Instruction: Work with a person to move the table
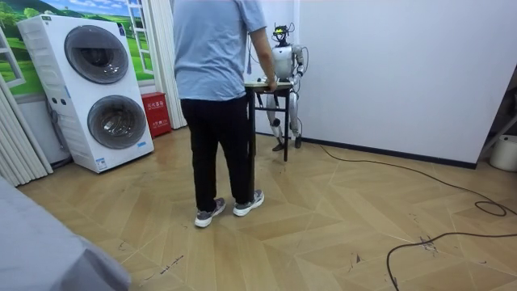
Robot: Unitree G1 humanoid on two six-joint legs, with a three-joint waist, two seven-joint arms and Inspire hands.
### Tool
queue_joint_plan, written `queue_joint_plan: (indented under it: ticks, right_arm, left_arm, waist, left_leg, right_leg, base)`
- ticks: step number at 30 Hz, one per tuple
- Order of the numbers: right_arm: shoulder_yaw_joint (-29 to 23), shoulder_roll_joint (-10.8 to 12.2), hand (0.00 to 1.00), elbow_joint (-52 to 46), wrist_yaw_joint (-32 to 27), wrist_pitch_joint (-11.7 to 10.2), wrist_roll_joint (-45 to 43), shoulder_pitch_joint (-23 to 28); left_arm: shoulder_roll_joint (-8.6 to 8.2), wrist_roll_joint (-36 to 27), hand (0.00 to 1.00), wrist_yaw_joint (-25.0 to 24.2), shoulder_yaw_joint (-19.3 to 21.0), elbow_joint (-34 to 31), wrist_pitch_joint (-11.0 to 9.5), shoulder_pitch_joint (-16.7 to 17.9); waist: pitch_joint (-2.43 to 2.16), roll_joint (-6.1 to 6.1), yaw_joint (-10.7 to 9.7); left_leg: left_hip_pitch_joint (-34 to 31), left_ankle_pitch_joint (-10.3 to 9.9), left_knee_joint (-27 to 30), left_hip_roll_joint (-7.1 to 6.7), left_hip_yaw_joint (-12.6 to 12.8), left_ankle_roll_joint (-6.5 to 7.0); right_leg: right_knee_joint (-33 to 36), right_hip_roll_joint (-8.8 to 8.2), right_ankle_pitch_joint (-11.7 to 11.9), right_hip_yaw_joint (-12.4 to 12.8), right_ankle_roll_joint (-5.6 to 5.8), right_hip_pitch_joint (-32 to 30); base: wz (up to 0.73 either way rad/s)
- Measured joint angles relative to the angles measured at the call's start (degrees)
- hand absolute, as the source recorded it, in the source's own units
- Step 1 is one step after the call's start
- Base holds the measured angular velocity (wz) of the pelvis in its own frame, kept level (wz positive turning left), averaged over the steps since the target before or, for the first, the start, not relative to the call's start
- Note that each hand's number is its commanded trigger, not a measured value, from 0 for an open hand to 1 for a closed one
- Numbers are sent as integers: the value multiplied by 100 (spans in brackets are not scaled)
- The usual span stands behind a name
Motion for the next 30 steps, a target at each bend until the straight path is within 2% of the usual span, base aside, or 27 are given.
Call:
queue_joint_plan:
  ticks: [1, 2, 3, 4, 5, 6, 7, 8, 9, 10, 11, 12, 13, 15, 16, 17, 18, 20, 22, 24, 25, 26, 27, 28, 30]
  right_arm:
    - [11, -5, 100, -33, 4, 4, -35, 25]
    - [61, 8, 100, -183, 6, 6, -83, 21]
    - [59, -3, 100, -388, 37, -11, -126, 32]
    - [71, -60, 100, -334, 62, -57, -159, -73]
    - [67, -23, 100, -269, 60, -84, -158, -130]
    - [31, 33, 100, -217, 31, -121, -127, -171]
    - [2, 41, 100, -217, 29, -123, -90, -193]
    - [-16, 19, 100, -224, 26, -136, -38, -238]
    - [-57, 5, 100, -222, -58, -136, -25, -272]
    - [-78, 5, 100, -222, -113, -117, -15, -296]
    - [-79, 4, 100, -222, -122, -111, -7, -305]
    - [-79, 1, 100, -221, -156, -111, 14, -309]
    - [-79, -5, 100, -214, -170, -111, 9, -308]
    - [-76, -17, 100, -117, -174, -146, -29, -308]
    - [-74, -17, 100, -99, -174, -157, -29, -307]
    - [-53, -12, 100, -71, -174, -171, -19, -300]
    - [-64, -1, 100, -32, -174, -179, -22, -303]
    - [-70, 10, 100, 63, -174, -179, -41, -302]
    - [-75, 10, 100, 71, -174, -160, -57, -290]
    - [-99, 23, 100, 73, -174, -134, -48, -257]
    - [-141, 28, 100, 77, -174, -93, -37, -207]
    - [-166, 28, 100, 75, -163, -94, -20, -145]
    - [-211, 41, 100, 75, -99, -96, 49, -18]
    - [-198, 57, 100, 73, -96, -69, 95, 55]
    - [-185, 52, 100, 41, -96, 16, 151, 92]
  left_arm:
    - [7, -4, 100, -5, 5, 3, -5, 25]
    - [51, -35, 100, -76, 77, -175, -9, 104]
    - [52, -96, 100, -147, 136, -344, -6, 149]
    - [-89, -103, 100, -151, 120, -289, -6, 133]
    - [-78, -105, 100, -151, 118, -228, -4, 71]
    - [-35, -120, 100, -117, 102, -128, -3, -95]
    - [-37, -121, 100, -72, 103, -125, -21, -168]
    - [-32, -116, 100, 57, 45, -72, -118, -369]
    - [-51, -113, 100, 140, -7, 98, -189, -577]
    - [-54, -115, 100, 195, -6, 186, -202, -688]
    - [-53, -118, 100, 226, -6, 204, -202, -720]
    - [-73, -114, 100, 262, -5, 258, -202, -761]
    - [-89, -113, 100, 275, -5, 287, -201, -771]
    - [-150, -11, 100, 279, 4, 444, -202, -821]
    - [-166, 12, 100, 279, 7, 468, -202, -824]
    - [-193, 18, 100, 316, 6, 478, -202, -824]
    - [-195, 45, 100, 347, 8, 495, -202, -826]
    - [-195, 58, 100, 347, 10, 600, -208, -851]
    - [-188, 69, 100, 347, 11, 623, -213, -852]
    - [-184, 74, 100, 349, -9, 627, -211, -849]
    - [-182, 141, 100, 349, -13, 632, -205, -853]
    - [-180, 177, 100, 356, -31, 640, -182, -874]
    - [-154, 235, 100, 370, -90, 638, -163, -903]
    - [-91, 262, 100, 350, -102, 623, -169, -888]
    - [-31, 285, 100, 291, -99, 589, -173, -856]
  waist:
    - [-35, 62, -12]
    - [-71, 115, -1]
    - [-34, 182, -33]
    - [-36, 417, -69]
    - [-36, 426, -128]
    - [-35, 327, -205]
    - [-32, 281, -252]
    - [-34, 213, -281]
    - [-42, 183, -229]
    - [-54, 172, -237]
    - [-64, 168, -234]
    - [-67, 163, -236]
    - [-68, 165, -238]
    - [-81, 149, -237]
    - [-83, 145, -237]
    - [-84, 132, -241]
    - [-89, 112, -242]
    - [-117, 86, -270]
    - [-121, 53, -300]
    - [-118, 33, -328]
    - [-117, 26, -421]
    - [-116, 16, -451]
    - [-117, -45, -460]
    - [-158, -157, -454]
    - [-178, -227, -391]
  left_leg:
    - [22, -48, -177, 40, -13, -31]
    - [-38, -284, -385, 95, -55, -176]
    - [-64, -779, -343, 155, -23, -258]
    - [6, -1237, -472, 279, -72, -196]
    - [49, -1328, -644, 270, -97, -174]
    - [169, -1374, -1082, 127, -149, -156]
    - [192, -1395, -1266, 61, -149, -111]
    - [137, -1474, -1412, -44, -119, 68]
    - [31, -1480, -1368, -130, -74, 265]
    - [-78, -1423, -1337, -208, -9, 359]
    - [-122, -1386, -1348, -256, 15, 409]
    - [-129, -1303, -1394, -391, 44, 493]
    - [-126, -1270, -1418, -440, 70, 535]
    - [-112, -1189, -1448, -623, 185, 665]
    - [-115, -1171, -1449, -662, 205, 698]
    - [-118, -1140, -1453, -747, 232, 756]
    - [-109, -1109, -1460, -825, 295, 814]
    - [-107, -1057, -1487, -926, 333, 902]
    - [-130, -998, -1496, -1011, 430, 999]
    - [-109, -939, -1529, -995, 826, 1102]
    - [-77, -918, -1566, -884, 1237, 1138]
    - [-33, -902, -1624, -841, 1441, 1154]
    - [93, -881, -1818, -801, 1678, 1143]
    - [149, -826, -1915, -813, 1869, 1121]
    - [152, -816, -1915, -812, 2014, 1119]
  right_leg:
    - [-120, 220, 31, 304, -38, -192]
    - [-1006, 639, 517, 654, -182, -517]
    - [-1165, 625, 1186, 393, -263, -735]
    - [-1025, 701, 1173, 207, -283, -846]
    - [-929, 655, 1173, 164, -283, -905]
    - [-823, 498, 1182, 69, -270, -987]
    - [-800, 409, 1203, 9, -249, -1027]
    - [-858, 268, 1226, -74, -214, -1091]
    - [-982, 193, 1377, -76, -171, -1105]
    - [-1150, 111, 1553, -59, -118, -1086]
    - [-1226, 63, 1630, -46, -75, -1081]
    - [-1390, -19, 1785, -13, -12, -1040]
    - [-1455, -57, 1855, -10, -1, -1015]
    - [-1579, -177, 2077, 98, 56, -979]
    - [-1584, -208, 2118, 122, 66, -981]
    - [-1579, -272, 2183, 186, 120, -1000]
    - [-1590, -326, 2278, 247, 112, -1008]
    - [-1692, -374, 2456, 328, 163, -990]
    - [-1778, -443, 2595, 405, 228, -987]
    - [-1753, -453, 2788, 718, 406, -988]
    - [-1329, -521, 2463, 861, 643, -1028]
    - [-886, -580, 2094, 909, 755, -1068]
    - [147, -752, 1359, 939, 884, -1102]
    - [872, -872, 876, 1040, 922, -1065]
    - [1154, -986, 462, 1175, 979, -821]
  base:
    - [9]
    - [0]
    - [0]
    - [12]
    - [32]
    - [50]
    - [69]
    - [46]
    - [36]
    - [10]
    - [7]
    - [0]
    - [-6]
    - [-11]
    - [-9]
    - [-12]
    - [-11]
    - [-11]
    - [-7]
    - [12]
    - [47]
    - [67]
    - [53]
    - [35]
    - [-3]
